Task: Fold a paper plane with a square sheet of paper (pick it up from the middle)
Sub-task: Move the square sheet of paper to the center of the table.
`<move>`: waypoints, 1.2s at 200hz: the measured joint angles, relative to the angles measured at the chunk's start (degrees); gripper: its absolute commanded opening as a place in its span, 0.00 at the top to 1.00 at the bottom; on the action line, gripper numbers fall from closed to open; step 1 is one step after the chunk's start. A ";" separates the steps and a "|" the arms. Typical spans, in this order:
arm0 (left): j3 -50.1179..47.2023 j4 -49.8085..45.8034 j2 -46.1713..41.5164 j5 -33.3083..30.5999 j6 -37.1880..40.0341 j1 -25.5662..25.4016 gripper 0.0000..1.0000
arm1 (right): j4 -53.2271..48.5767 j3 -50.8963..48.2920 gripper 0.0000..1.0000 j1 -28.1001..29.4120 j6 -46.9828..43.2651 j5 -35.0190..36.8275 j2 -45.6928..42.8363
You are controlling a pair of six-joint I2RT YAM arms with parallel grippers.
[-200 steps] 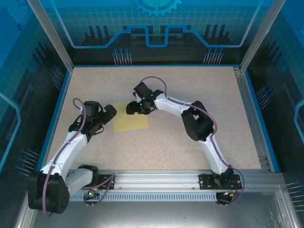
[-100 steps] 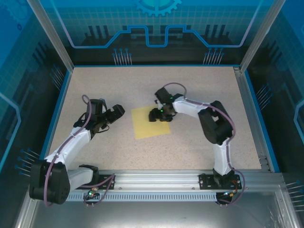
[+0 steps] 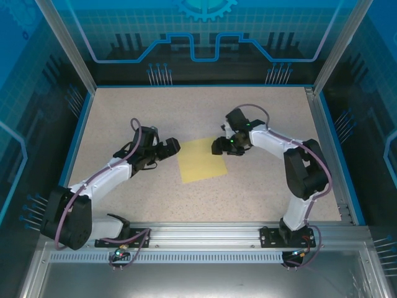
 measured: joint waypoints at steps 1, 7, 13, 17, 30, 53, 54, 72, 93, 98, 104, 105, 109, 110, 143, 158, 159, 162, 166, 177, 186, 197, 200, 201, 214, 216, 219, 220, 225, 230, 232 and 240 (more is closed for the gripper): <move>0.00 0.00 -0.02 -0.04 0.00 0.00 0.01 | 0.00 0.28 0.32 0.13 0.00 0.00 0.17; 0.00 -0.22 -0.28 -0.50 0.11 0.00 0.01 | 0.24 2.51 0.32 1.14 0.20 -0.20 1.92; 0.00 -0.42 -0.46 -0.87 0.20 0.00 0.01 | 0.55 4.79 0.32 1.97 0.39 -0.46 3.87; 0.00 -0.50 -0.50 -1.09 0.24 0.00 0.01 | 0.72 6.05 0.32 2.43 0.66 -0.55 5.01; 0.00 -0.68 -0.59 -1.62 0.24 0.00 0.01 | 1.51 9.55 0.33 3.61 1.18 -1.01 8.98; 0.00 -0.66 -0.74 -1.95 0.24 0.00 0.01 | 1.73 12.13 0.33 4.31 2.38 -1.27 14.10; 0.00 -0.66 -0.74 -1.92 0.22 0.00 0.01 | 1.75 12.13 0.33 4.31 2.43 -1.27 14.21; 0.00 -0.59 -0.76 -1.92 0.24 0.00 0.01 | 1.31 12.15 0.34 4.17 3.28 -0.81 15.50; 0.00 -0.57 -0.72 -1.86 0.24 0.00 0.01 | 1.16 11.15 0.37 4.20 4.46 1.81 14.67; 0.00 -0.52 -0.68 -1.84 0.22 0.00 0.01 | 1.60 10.25 0.37 4.17 4.83 2.25 14.16; 0.00 -0.44 -0.57 -1.66 0.22 0.00 0.01 | 2.21 8.85 0.38 4.11 5.49 2.78 13.20; 0.00 -0.44 -0.52 -1.64 0.22 0.00 0.01 | 2.23 8.63 0.38 4.11 5.55 2.89 13.07; 0.02 -0.37 -0.39 -1.55 0.22 0.00 0.01 | 2.56 7.50 0.38 4.04 6.10 3.34 12.26; 0.02 -0.37 -0.37 -1.51 0.22 0.00 0.01 | 2.60 7.26 0.38 4.04 6.16 3.39 12.13; 0.35 0.04 2.01 0.07 0.20 0.00 0.01 | 3.45 -2.36 0.37 3.39 10.84 6.73 5.27; 0.55 0.68 2.97 1.03 0.17 0.00 0.01 | 4.55 -5.18 0.37 3.37 11.45 7.45 3.15; 0.55 0.76 3.04 1.18 0.17 0.00 0.01 | 4.59 -5.27 0.37 3.37 11.45 7.48 3.08; 0.55 0.92 3.15 1.36 0.17 0.00 0.01 | 4.59 -5.49 0.37 3.34 11.41 7.63 2.91; 0.57 1.09 3.30 1.57 0.17 0.00 0.01 | 4.57 -5.57 0.37 3.34 11.43 7.72 2.78; 0.57 1.53 3.65 2.14 0.17 0.00 0.01 | 3.82 -5.07 0.37 3.28 10.73 7.93 2.99; 0.74 1.79 3.98 2.58 0.17 0.00 0.01 | 2.60 -3.89 0.37 3.26 10.01 8.46 3.65; 0.90 2.19 4.20 2.97 0.20 0.00 0.01 | 1.46 -2.12 0.38 3.13 8.09 8.70 4.87; 0.90 2.23 4.20 2.99 0.20 0.00 0.01 | 1.27 -1.70 0.38 3.04 7.76 8.74 5.20; 0.92 2.23 4.20 3.02 0.20 0.00 0.01 | 1.18 -1.46 0.38 3.04 7.37 8.70 5.38; 1.09 2.21 4.20 3.19 0.20 0.00 0.01 | 0.28 0.28 0.38 2.75 5.33 8.63 6.67; 1.14 2.21 4.20 3.23 0.20 0.00 0.01 | 0.13 0.57 0.37 2.73 4.96 8.52 6.86; 1.18 2.21 4.20 3.32 0.22 0.00 0.01 | -0.09 0.92 0.37 2.67 4.66 8.50 7.10; 1.18 2.21 4.20 3.34 0.20 0.00 0.01 | -0.17 0.98 0.37 2.67 4.52 8.50 7.15; 1.20 2.29 4.20 3.43 0.20 0.00 0.01 | -0.50 1.55 0.37 2.64 3.89 8.46 7.52; 1.20 2.38 4.20 3.50 0.20 0.00 0.01 | -0.85 1.95 0.36 2.60 3.41 8.46 7.78; 1.20 2.38 4.20 3.54 0.20 0.00 0.01 | -0.96 2.10 0.36 2.60 3.17 8.48 7.87; 1.20 2.36 4.20 3.56 0.20 0.00 0.01 | -1.44 2.54 0.36 2.60 2.54 8.46 8.09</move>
